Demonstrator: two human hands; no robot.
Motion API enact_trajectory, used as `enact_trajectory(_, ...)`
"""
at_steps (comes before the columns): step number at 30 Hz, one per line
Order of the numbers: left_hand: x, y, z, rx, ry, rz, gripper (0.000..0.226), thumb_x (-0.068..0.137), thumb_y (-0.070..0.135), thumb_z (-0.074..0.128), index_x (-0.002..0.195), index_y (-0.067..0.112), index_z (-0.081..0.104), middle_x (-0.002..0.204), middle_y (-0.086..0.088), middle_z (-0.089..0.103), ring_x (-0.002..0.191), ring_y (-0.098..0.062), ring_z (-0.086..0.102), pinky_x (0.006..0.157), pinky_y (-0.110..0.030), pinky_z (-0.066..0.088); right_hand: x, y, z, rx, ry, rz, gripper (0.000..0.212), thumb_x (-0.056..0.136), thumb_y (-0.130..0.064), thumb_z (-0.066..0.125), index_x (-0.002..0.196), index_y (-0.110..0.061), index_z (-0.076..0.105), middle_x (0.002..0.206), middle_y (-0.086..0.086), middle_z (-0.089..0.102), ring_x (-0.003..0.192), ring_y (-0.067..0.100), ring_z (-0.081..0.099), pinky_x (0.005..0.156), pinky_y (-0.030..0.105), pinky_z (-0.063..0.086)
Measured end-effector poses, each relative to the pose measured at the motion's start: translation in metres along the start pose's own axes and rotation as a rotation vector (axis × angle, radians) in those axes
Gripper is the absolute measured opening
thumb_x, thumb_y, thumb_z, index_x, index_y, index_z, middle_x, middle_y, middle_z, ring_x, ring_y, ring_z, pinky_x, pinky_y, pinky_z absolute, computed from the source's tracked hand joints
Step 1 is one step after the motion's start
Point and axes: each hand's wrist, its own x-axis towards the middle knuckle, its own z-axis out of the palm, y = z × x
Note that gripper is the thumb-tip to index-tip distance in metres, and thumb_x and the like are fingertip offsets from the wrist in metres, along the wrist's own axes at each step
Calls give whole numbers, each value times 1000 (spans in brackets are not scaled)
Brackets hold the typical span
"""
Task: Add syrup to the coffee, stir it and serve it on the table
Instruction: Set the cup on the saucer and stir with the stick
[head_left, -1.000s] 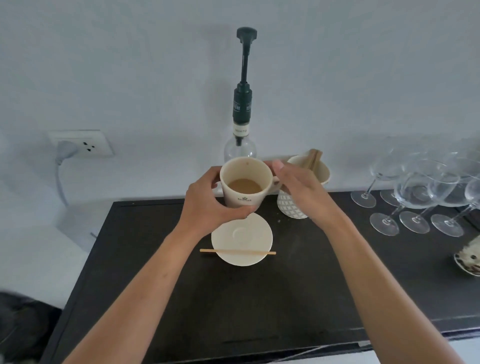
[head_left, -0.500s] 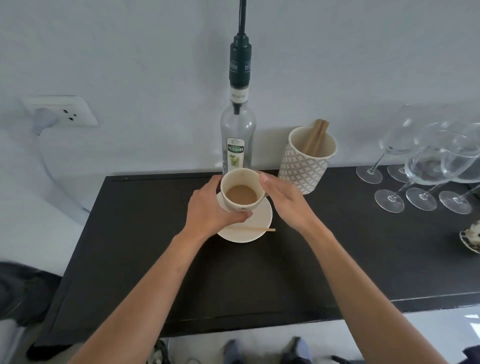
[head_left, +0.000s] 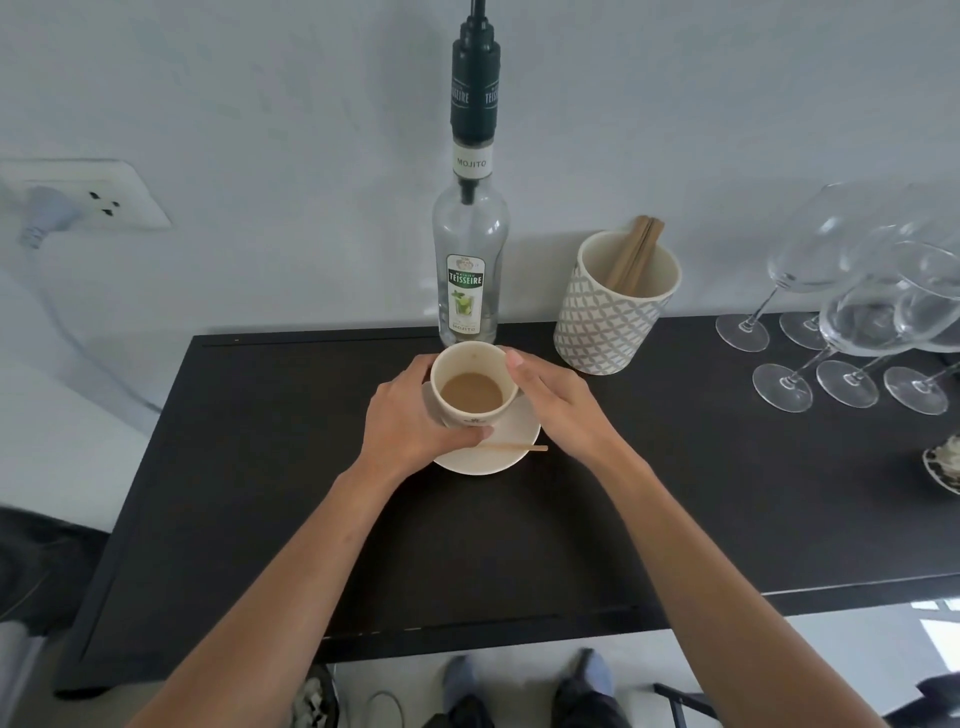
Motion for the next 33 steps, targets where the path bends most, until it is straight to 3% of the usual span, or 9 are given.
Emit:
enact_trajectory(6,0,0,2,5,-8,-20,84,50,51,93,122,31,55,102,21,63,98,-5,61,88,-31,51,0,-3,0,2,10,21,23,107,-47,46,114,-57,66,119,-37,67,123,-14,55,112,23,40)
enact_trajectory(10,1,-1,3,17,-23,-28,84,49,52,93,121,32,54,98,24,60,97,-4,60,87,-30,50,-1,-2,-3,-10,-4,14,35,106,-48,47,135,-38,65,118,-37,65,122,-13,55,112,22,38)
enact_trajectory(14,1,-2,3,17,-23,-26,83,49,50,93,120,33,53,96,28,58,98,-3,60,86,-29,49,-8,1,-7,-103,72,19,49,105,-49,48,148,-27,54,137,-16,61,131,1,49,113,26,37)
enact_trajectory(17,0,-1,3,23,-22,-38,83,49,49,94,120,33,54,97,26,58,99,-4,59,86,-30,49,-24,14,-9,-304,261,-14,33,100,-46,60,126,-28,68,127,-18,62,130,6,48,104,24,37)
enact_trajectory(20,0,-2,3,17,-22,-51,83,48,50,94,119,34,55,101,23,62,99,-4,59,89,-33,50,-41,37,-9,-585,372,-11,27,90,-51,68,94,-26,74,130,-4,65,139,20,43,124,48,23)
enact_trajectory(22,0,-3,3,16,-23,-52,84,47,52,93,120,34,55,104,22,63,101,-5,60,90,-34,50,-48,45,-8,-691,326,1,34,85,-59,66,92,-27,75,143,3,59,149,28,34,125,51,7)
enact_trajectory(24,0,-2,3,14,-24,-55,85,47,52,94,120,33,55,106,20,64,102,-5,60,88,-32,50,-51,46,-7,-753,269,-2,35,85,-61,67,96,-29,77,151,5,53,154,31,25,125,52,1)
enact_trajectory(30,-3,1,0,-6,-44,-62,87,45,52,94,120,34,55,111,19,63,105,-5,58,91,-36,51,-51,51,-3,-760,243,-51,21,87,-43,76,91,-24,81,148,10,57,153,39,28,123,54,0)
enact_trajectory(33,-6,4,-5,-19,-91,-51,101,41,54,95,130,37,51,121,20,60,114,-6,54,99,-40,48,-53,50,-6,-669,250,-65,14,86,-37,79,88,-23,80,147,8,58,153,37,28,122,51,-2)
